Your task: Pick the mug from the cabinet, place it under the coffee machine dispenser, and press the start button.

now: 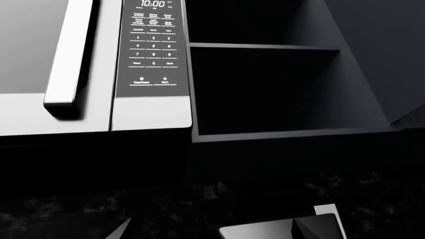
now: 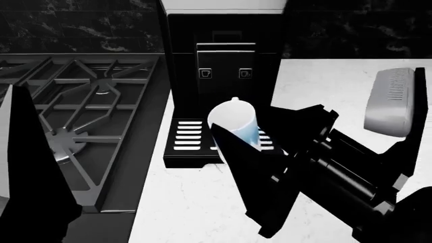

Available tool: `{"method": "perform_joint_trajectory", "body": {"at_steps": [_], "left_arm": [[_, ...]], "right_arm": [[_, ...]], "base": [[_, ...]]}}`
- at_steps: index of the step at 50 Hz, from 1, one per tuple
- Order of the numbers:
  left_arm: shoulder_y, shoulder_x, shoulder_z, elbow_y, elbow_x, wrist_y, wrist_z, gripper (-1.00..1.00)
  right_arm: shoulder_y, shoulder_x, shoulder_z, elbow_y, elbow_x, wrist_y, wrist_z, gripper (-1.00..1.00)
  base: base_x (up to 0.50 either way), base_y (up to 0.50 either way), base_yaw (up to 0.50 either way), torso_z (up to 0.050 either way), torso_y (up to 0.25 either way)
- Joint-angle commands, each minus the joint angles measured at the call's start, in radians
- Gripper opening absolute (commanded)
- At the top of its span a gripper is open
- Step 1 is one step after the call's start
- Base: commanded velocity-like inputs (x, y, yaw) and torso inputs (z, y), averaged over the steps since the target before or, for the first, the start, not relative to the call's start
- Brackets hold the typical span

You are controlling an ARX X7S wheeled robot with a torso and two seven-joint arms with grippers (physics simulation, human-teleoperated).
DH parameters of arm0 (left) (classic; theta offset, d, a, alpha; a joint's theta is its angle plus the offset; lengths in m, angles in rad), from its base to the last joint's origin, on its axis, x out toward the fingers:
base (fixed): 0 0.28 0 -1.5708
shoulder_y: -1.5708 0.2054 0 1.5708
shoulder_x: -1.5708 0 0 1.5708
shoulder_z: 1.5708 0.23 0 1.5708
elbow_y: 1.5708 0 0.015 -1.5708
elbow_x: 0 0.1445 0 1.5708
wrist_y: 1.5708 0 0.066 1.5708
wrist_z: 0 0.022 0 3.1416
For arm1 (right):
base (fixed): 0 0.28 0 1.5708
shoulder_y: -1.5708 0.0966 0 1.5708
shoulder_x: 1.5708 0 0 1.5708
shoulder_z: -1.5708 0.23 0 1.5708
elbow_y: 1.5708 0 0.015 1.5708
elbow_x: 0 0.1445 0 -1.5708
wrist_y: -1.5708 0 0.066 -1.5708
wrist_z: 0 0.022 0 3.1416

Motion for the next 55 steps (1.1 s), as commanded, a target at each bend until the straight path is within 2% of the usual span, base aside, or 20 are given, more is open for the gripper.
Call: {"method": "perform_joint_trajectory", "body": {"at_steps": [1,7,14,17,27,34,40,55], "left_arm": [[0.000,-0.001,-0.003,0.000,-0.003,-0.002,0.001,1.00],[0.000,0.021,0.015,0.000,0.011,-0.003,-0.019,1.00],[-0.001,0.092,0.062,0.000,0.041,-0.005,-0.067,1.00],[-0.001,0.082,0.054,0.000,0.036,-0.001,-0.059,1.00],[-0.001,0.035,0.035,0.000,0.024,0.013,-0.013,1.00],[0.000,0.009,0.016,0.000,0.018,0.028,0.006,1.00],[0.000,0.004,0.016,0.000,0.019,0.039,0.003,1.00],[0.000,0.012,0.022,0.000,0.026,0.040,-0.013,1.00]], "right_arm": [[-0.058,-0.037,-0.018,-0.029,-0.209,-0.032,-0.154,-1.00],[-0.072,-0.039,-0.029,-0.036,-0.264,-0.069,-0.182,-1.00],[-0.063,-0.045,-0.050,-0.034,-0.328,-0.112,-0.202,-1.00],[-0.062,-0.049,-0.070,-0.032,-0.358,-0.128,-0.214,-1.00],[-0.043,-0.035,-0.140,-0.027,-0.405,-0.139,-0.202,-1.00],[-0.047,-0.014,-0.183,-0.025,-0.435,-0.139,-0.191,-1.00],[-0.058,-0.005,-0.192,-0.026,-0.435,-0.150,-0.186,-1.00],[-0.050,-0.007,-0.253,0.011,-0.522,-0.203,-0.166,-1.00]], "base": [[0.00,0.00,0.00,0.000,0.000],[0.00,0.00,0.00,0.000,0.003],[0.00,0.00,0.00,-0.027,0.000],[0.00,0.00,0.00,-0.050,0.000],[0.00,0.00,0.00,-0.002,0.000],[0.00,0.00,0.00,-0.046,0.000],[0.00,0.00,0.00,-0.050,0.000],[0.00,0.00,0.00,0.000,0.000]]}}
